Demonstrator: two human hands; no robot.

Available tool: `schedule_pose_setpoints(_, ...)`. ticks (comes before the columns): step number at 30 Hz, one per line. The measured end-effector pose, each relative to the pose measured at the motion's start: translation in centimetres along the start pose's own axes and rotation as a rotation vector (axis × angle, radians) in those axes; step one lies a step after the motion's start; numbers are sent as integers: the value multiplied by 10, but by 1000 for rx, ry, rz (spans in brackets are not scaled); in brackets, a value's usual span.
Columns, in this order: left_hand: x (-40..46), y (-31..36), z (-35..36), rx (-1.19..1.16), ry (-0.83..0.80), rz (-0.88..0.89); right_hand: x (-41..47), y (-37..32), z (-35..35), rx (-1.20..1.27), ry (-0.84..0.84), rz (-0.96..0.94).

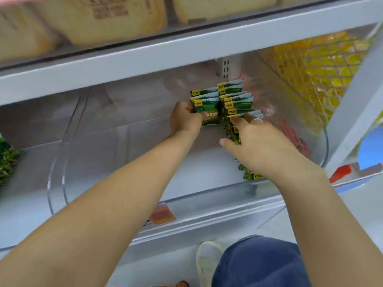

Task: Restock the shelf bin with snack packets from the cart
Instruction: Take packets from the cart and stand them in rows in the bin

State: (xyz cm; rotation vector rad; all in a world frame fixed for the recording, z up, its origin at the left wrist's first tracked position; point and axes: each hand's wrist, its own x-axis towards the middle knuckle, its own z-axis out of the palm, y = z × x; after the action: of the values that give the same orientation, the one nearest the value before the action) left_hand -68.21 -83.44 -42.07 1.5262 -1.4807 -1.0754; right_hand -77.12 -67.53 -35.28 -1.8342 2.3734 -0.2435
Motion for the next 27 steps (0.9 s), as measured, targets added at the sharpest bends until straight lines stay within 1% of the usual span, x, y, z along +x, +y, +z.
schedule_pose_setpoints(2,-1,1,4,-12,21,-5,-1,-2,1,-20,-2,-9)
schedule_pose_setpoints(3,0,0,7,1,7,-9,-2,-3,1,-22,-3,-11)
schedule_pose_setpoints(6,-1,6,3,152,-79,-7,-5,-6,0,-40,12,-26)
schedule_pose_setpoints(8,-6,13,-9,272,-115,14,-8,-9,-1,-63,78,-51)
schedule_pose_setpoints(10,-24,32,-32,331,-118,109,-15,-19,-6,-12,169,-115)
schedule_pose_setpoints(12,-57,53,-64,313,-142,219,-27,-38,-12,93,225,-243)
schedule_pose_setpoints(13,-77,58,-83,275,-189,268,-35,-51,-15,135,213,-315)
schedule_pose_setpoints(15,-124,55,-127,183,-276,410,-60,-78,-14,175,171,-446)
schedule_pose_setpoints(17,-165,33,-172,174,-289,523,-88,-99,-8,168,150,-609)
schedule_pose_setpoints(18,-185,20,-194,176,-283,531,-103,-109,-6,172,136,-691)
schedule_pose_setpoints(20,-218,-7,-233,193,-290,490,-130,-129,-1,243,71,-812)
schedule_pose_setpoints(22,-241,-32,-265,296,-313,434,-149,-144,10,301,10,-912)
schedule_pose_setpoints(23,-248,-44,-278,376,-318,423,-155,-148,18,291,4,-957)
schedule_pose_setpoints(24,-253,-54,-292,489,-304,452,-160,-151,25,253,16,-999)
schedule_pose_setpoints(25,-256,-62,-305,623,-268,522,-162,-152,31,215,27,-1030)
schedule_pose_setpoints(27,-259,-70,-332,868,-135,686,-161,-152,38,233,9,-1034)
